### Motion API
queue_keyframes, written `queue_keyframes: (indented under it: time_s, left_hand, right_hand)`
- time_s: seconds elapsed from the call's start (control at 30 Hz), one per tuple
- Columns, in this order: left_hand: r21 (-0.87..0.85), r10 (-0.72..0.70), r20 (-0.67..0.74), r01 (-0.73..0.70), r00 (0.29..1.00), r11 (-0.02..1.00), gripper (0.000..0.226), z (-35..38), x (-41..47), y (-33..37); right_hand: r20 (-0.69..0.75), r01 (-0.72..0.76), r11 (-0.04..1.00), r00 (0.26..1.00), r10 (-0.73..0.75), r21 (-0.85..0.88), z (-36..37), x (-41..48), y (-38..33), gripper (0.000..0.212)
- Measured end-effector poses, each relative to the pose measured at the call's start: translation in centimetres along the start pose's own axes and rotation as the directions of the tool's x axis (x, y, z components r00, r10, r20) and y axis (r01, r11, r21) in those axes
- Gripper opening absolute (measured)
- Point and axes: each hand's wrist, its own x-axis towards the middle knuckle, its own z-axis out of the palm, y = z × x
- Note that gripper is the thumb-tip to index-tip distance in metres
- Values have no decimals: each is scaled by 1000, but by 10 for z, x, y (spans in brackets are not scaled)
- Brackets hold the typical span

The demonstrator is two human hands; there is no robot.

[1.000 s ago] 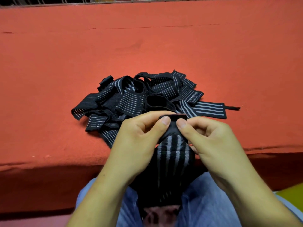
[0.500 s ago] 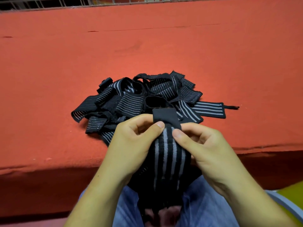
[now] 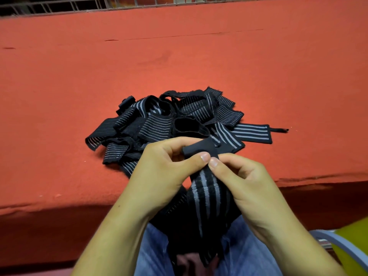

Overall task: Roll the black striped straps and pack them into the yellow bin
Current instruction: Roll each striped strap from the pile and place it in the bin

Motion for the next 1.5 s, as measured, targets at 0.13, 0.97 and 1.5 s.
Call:
queue_keyframes:
  time_s: [0.13,0.97,1.5]
  left_hand:
    - [34,32,-56,-31,998,999,12,2,-1,-2]
    - [44,203,13,-204,979,978,17,1,-10,-12]
    - [136,145,28,-147,989,980,35,-2,-11,-16]
  right_hand:
    - [-3,51,998,999,-51,-41,2,-2,1,20]
    - [85,-140,984,988,131,113,-2,-5,21,21]
    - [126,-36,986,992,15,164,-6,-1,25,32]
